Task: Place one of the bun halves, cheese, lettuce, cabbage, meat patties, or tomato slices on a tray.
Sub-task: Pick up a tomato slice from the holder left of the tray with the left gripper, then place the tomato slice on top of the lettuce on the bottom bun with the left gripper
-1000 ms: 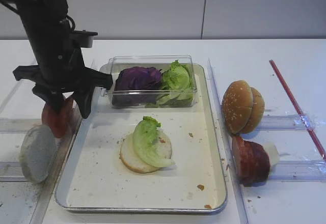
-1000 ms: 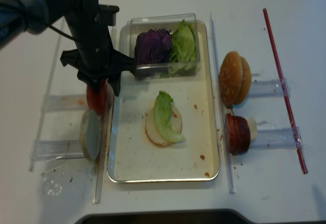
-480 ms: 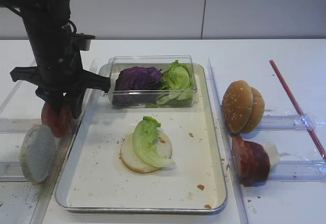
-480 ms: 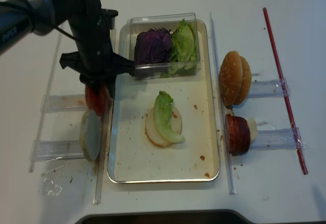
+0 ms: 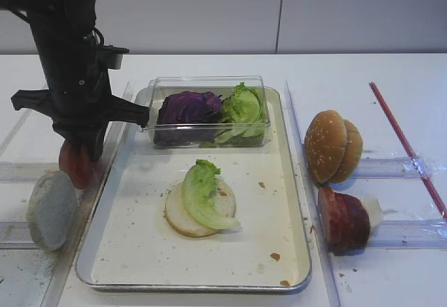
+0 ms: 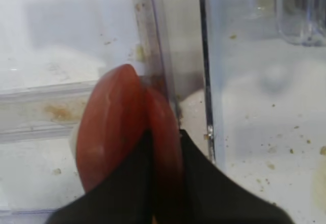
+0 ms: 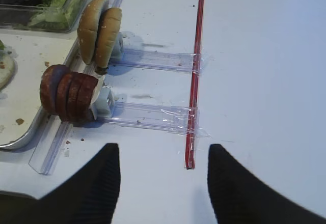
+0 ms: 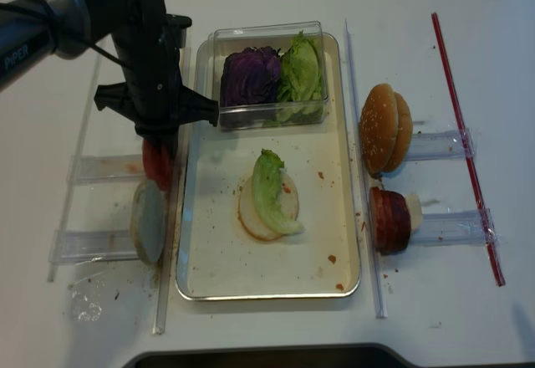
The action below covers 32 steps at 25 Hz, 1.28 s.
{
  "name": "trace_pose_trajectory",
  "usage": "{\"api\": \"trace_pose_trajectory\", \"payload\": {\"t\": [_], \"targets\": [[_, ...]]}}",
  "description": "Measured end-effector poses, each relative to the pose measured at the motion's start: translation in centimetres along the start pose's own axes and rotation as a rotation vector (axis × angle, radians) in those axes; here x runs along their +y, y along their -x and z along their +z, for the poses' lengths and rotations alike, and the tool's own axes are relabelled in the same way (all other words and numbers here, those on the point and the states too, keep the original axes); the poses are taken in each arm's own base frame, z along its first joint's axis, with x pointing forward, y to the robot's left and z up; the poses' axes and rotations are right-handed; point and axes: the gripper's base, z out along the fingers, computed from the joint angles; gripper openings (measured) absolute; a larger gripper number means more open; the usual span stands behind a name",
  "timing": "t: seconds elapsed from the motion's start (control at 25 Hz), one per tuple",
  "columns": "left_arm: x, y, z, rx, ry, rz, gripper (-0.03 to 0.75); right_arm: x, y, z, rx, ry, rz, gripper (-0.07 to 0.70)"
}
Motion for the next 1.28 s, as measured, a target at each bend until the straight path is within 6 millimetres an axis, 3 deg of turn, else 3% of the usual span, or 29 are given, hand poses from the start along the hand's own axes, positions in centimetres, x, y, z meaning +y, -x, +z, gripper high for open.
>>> {"api": "trace_pose_trajectory", "payload": {"t": [0.36, 0.84, 1.28], "targets": [[0.0, 0.0, -0.2, -0.005, 0.000, 0.000, 0.039, 0.0, 0.0, 0.0, 0.000, -0.002, 0.003, 0.398], [0.3, -0.2, -3.7, -0.107, -0.041, -0.013, 0.039, 0.0, 0.0, 0.0, 0.000, -0.002, 0.003, 0.398], [0.8, -1.7, -7.0, -0.182, -0.088, -0.027, 0.039, 0.0, 0.0, 0.0, 0.000, -0.002, 0.003, 0.398]]}}
